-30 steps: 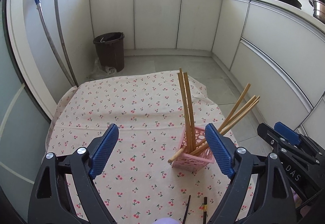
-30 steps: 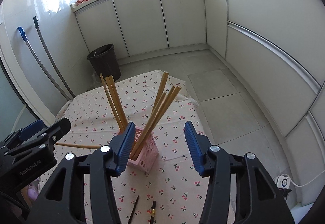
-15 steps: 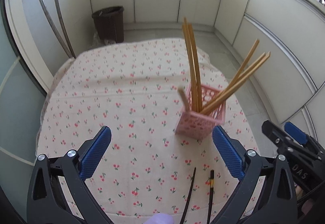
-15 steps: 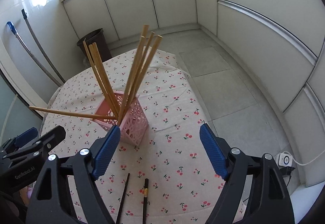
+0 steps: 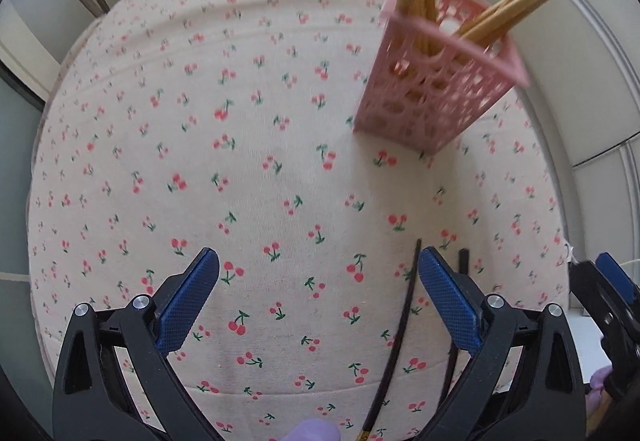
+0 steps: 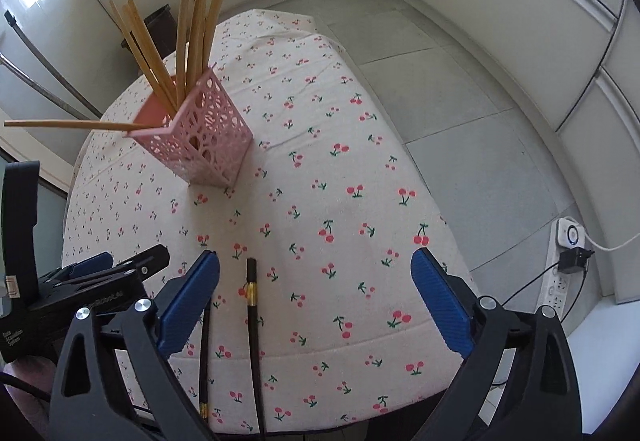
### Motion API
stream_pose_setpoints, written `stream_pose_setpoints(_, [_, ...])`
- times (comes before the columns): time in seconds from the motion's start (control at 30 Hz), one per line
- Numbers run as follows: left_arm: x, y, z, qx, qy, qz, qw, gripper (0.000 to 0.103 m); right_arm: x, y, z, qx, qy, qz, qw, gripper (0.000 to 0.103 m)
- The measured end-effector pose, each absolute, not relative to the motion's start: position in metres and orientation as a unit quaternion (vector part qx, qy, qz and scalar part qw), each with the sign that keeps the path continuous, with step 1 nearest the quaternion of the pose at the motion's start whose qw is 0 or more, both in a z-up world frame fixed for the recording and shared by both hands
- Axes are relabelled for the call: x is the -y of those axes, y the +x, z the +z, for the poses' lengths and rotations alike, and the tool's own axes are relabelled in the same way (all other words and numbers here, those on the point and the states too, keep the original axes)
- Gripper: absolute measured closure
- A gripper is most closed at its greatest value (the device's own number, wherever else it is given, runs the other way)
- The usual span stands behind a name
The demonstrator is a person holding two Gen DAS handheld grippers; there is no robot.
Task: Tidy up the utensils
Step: 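Grasp a black chopstick with the left tool while the right tool grasps the other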
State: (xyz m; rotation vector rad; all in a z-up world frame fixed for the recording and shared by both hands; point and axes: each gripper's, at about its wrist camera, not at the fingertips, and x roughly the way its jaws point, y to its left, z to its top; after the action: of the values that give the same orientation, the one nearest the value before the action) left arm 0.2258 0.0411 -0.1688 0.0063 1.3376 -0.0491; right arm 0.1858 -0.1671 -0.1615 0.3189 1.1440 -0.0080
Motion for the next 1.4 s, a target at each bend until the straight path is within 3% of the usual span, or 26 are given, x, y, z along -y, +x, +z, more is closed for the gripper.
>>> stream_pose_setpoints(0.4, [-0.008,0.218,-0.198,-0.637,0.046,-0.054,0.768,0.009,0.175,0.175,-0.177,-0.562,0.174,-0.009,0.809,0.009])
stream_pose_setpoints(0.43, [-0.004,0.217,-0.200,-0.637,0.049,-0.062,0.767,0.013,0.176,0.175,-0.177,-0.562,0.177,-0.011,0.808,0.009])
stream_pose_setpoints(0.47, [0.001,0.216,-0.202,-0.638,0.052,-0.069,0.765,0.025,0.177,0.175,-0.177,-0.561,0.179,-0.012,0.808,0.009])
stream_pose_setpoints(0.5, [0.005,0.214,-0.202,-0.633,0.067,-0.071,0.768,0.025,0.178,0.175,-0.177,-0.561,0.180,-0.012,0.808,0.009])
stream_pose_setpoints(0.57, [0.016,0.211,-0.199,-0.619,0.079,-0.090,0.776,0.050,0.178,0.176,-0.177,-0.563,0.183,-0.012,0.806,0.009])
stream_pose_setpoints(0.63, [0.022,0.209,-0.196,-0.617,0.081,-0.103,0.776,0.064,0.178,0.176,-0.178,-0.565,0.185,-0.011,0.804,0.009])
stream_pose_setpoints(0.93, [0.021,0.210,-0.191,-0.612,0.069,-0.121,0.779,0.098,0.170,0.180,-0.186,-0.577,0.183,-0.003,0.796,0.009])
stream_pose_setpoints(1.3, [-0.022,0.209,-0.147,-0.574,0.035,-0.101,0.812,0.100,0.131,0.194,-0.209,-0.609,0.149,0.019,0.778,0.009])
stream_pose_setpoints(1.4, [-0.035,0.215,-0.134,-0.562,0.027,-0.092,0.821,0.100,0.116,0.198,-0.214,-0.609,0.128,0.020,0.783,0.018])
